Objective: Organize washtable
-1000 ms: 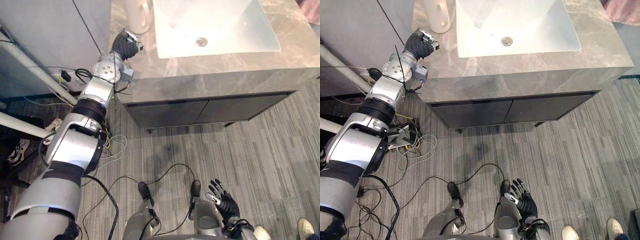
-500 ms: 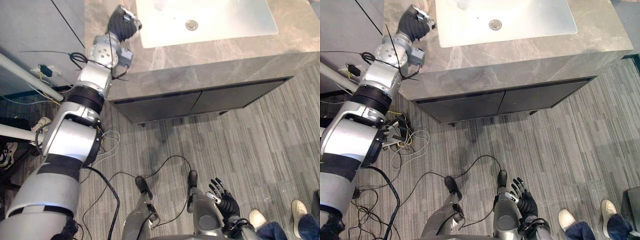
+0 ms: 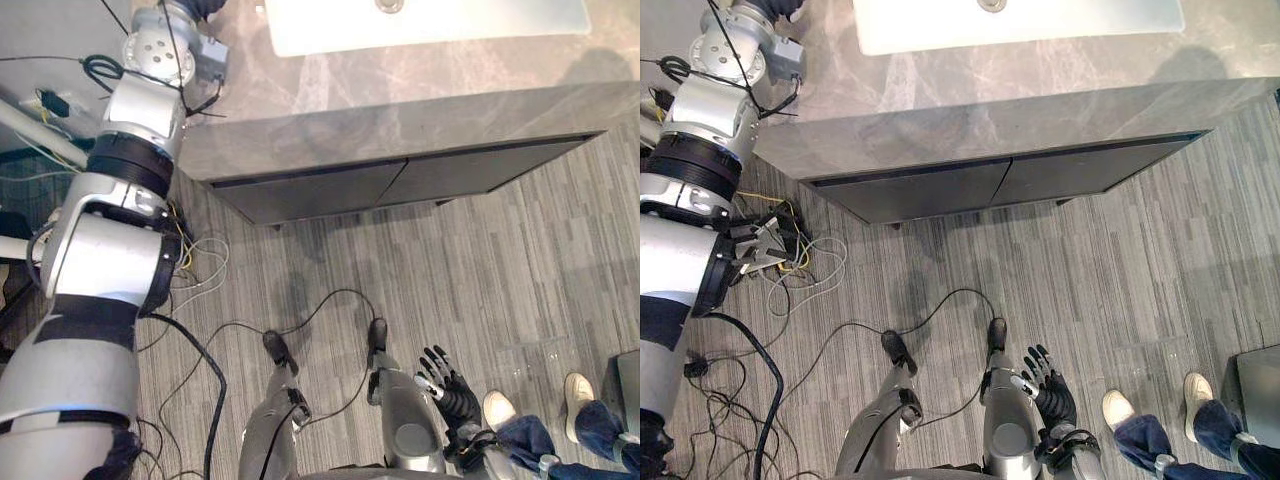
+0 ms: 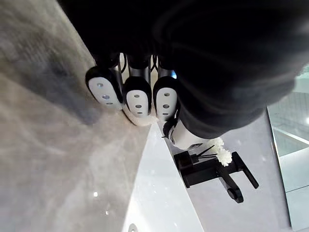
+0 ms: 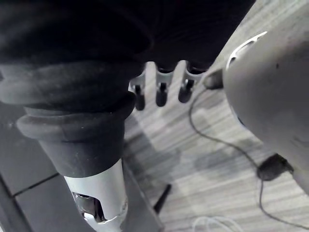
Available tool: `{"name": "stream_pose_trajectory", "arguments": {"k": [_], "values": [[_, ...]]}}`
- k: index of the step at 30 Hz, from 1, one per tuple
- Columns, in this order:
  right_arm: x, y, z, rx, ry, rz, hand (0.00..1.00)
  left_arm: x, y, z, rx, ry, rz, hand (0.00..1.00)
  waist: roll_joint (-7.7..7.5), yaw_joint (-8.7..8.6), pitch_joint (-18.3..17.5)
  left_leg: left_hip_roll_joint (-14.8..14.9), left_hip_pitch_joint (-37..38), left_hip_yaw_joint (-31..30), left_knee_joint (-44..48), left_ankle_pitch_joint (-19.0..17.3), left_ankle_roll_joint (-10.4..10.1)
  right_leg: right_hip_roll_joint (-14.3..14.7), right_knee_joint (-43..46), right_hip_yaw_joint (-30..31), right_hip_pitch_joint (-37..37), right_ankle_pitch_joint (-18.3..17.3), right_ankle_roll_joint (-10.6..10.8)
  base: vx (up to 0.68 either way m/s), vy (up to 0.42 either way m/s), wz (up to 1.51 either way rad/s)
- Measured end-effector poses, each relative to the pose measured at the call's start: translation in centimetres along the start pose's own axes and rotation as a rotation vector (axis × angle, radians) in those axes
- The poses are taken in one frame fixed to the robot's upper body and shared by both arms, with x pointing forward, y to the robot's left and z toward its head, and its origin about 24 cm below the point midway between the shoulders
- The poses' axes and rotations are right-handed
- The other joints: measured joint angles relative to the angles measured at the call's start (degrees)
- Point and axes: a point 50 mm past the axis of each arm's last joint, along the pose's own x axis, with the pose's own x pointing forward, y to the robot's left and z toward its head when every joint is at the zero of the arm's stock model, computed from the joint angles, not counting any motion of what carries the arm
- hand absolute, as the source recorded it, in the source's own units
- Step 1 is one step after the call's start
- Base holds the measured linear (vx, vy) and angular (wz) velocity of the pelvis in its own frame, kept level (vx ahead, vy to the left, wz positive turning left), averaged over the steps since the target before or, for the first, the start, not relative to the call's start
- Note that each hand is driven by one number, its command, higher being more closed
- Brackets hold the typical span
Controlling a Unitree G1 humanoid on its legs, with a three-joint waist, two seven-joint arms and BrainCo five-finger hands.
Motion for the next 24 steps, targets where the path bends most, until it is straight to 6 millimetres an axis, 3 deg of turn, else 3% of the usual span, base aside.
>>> {"name": "stream_pose_trajectory", "arguments": {"k": [10,14,24], "values": [[0.5,1.4,1.1,0.027,-0.066,0.06,0.0,0.6,2.0,2.8,-0.009,-0.086,0.062,1.0,-0.7,-0.04,2.4,0.0,-1.6,0.4,0.0,0.1,0.1,0.0,0.4,0.5,-2.0,-0.2,-0.3,0.0,-0.006,-0.01],[1.0,2.1,2.4,0.026,-0.124,0.09,0.0,1.0,2.6,5.0,-0.032,-0.147,0.089,1.0,-0.94,-0.04,2.8,0.0,-3.7,0.4,0.0,0.5,0.6,-0.1,0.9,0.5,-4.1,-0.1,-0.1,0.0,-0.007,0.01],[1.0,2.3,3.1,0.026,-0.158,0.083,0.0,1.0,3.9,6.4,-0.048,-0.181,0.155,1.0,-1.34,-0.27,3.4,-0.1,-4.4,1.3,0.0,0.5,0.6,-0.1,0.9,1.6,-5.5,0.0,0.0,0.01,-0.015,-0.04]]}}
